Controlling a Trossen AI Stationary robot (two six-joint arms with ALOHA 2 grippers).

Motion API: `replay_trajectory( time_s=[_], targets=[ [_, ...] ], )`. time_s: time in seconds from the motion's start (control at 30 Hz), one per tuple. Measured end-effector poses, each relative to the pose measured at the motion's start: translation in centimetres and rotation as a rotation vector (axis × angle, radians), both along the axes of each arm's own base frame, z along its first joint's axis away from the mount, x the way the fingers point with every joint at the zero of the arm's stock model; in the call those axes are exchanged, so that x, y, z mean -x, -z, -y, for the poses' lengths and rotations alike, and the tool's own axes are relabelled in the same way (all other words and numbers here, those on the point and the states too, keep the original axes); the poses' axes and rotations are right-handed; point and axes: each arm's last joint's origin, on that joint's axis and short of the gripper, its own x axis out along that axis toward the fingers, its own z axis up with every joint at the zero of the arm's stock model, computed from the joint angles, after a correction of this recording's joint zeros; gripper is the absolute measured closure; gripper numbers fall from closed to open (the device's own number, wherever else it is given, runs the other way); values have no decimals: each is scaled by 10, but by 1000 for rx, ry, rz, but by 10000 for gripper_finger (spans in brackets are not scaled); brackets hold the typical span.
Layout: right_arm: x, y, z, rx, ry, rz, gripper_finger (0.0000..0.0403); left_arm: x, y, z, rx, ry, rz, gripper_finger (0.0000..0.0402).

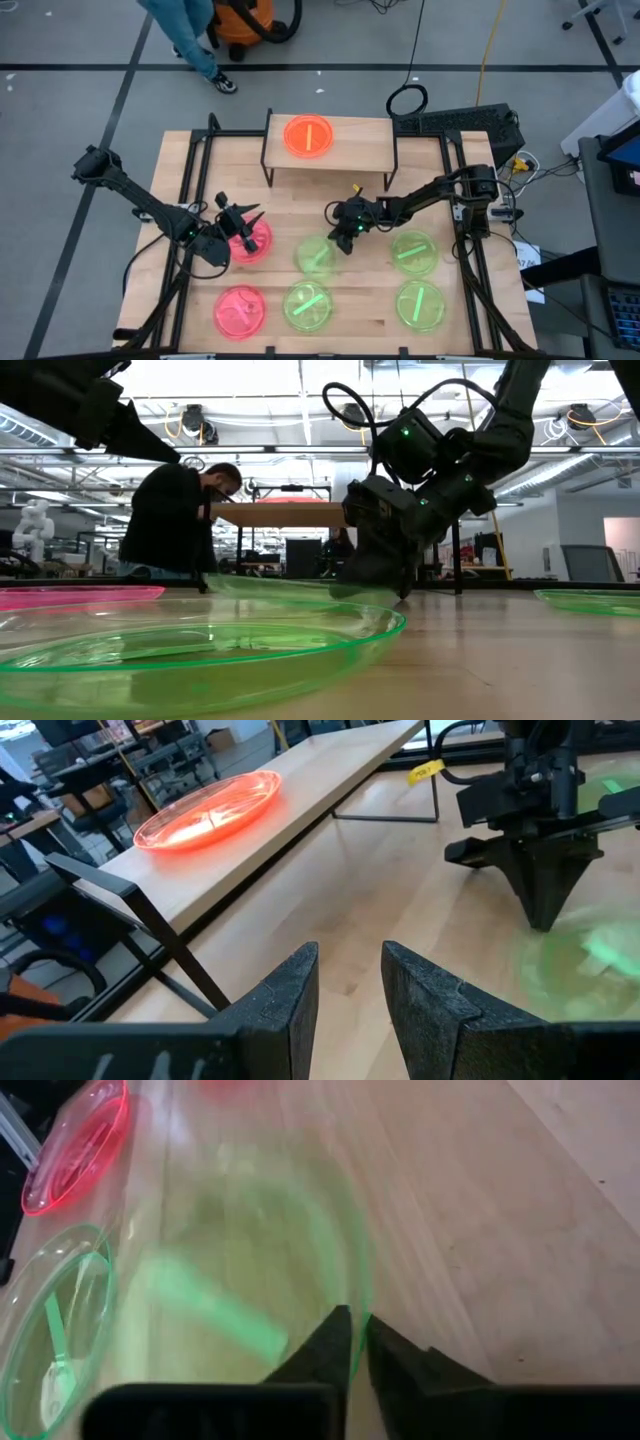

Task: Place and stack plates onto a shelf
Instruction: Stack the top left green plate on top of the orange plate

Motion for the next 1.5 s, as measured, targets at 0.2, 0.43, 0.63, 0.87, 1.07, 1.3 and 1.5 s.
replay_trajectory(
  time_s=[0.2, 0.43, 0.63, 0.87, 1.07, 1.3, 1.5],
  targets=[
    [0, 0, 3, -5, 11, 8, 400, 0, 0, 0, -2, 1, -2, 282],
    [1, -16, 7, -9, 24, 49, 402, 0, 0, 0, -3, 1, -2, 282],
    [4, -53, 11, 21, 25, 168, 403, 0, 0, 0, -13, 6, -8, 282],
    [14, -96, 21, 140, 113, 303, 403, 0, 0, 0, -14, 6, -9, 282],
    [25, -126, 45, 236, 268, 409, 403, 0, -1, 0, -13, 6, -6, 282],
    [36, -140, 80, 257, 390, 477, 403, 0, -1, 0, -13, 7, -6, 282],
    [43, -141, 100, 266, 456, 481, 403, -1, -1, 0, -13, 3, -6, 282]
  ],
)
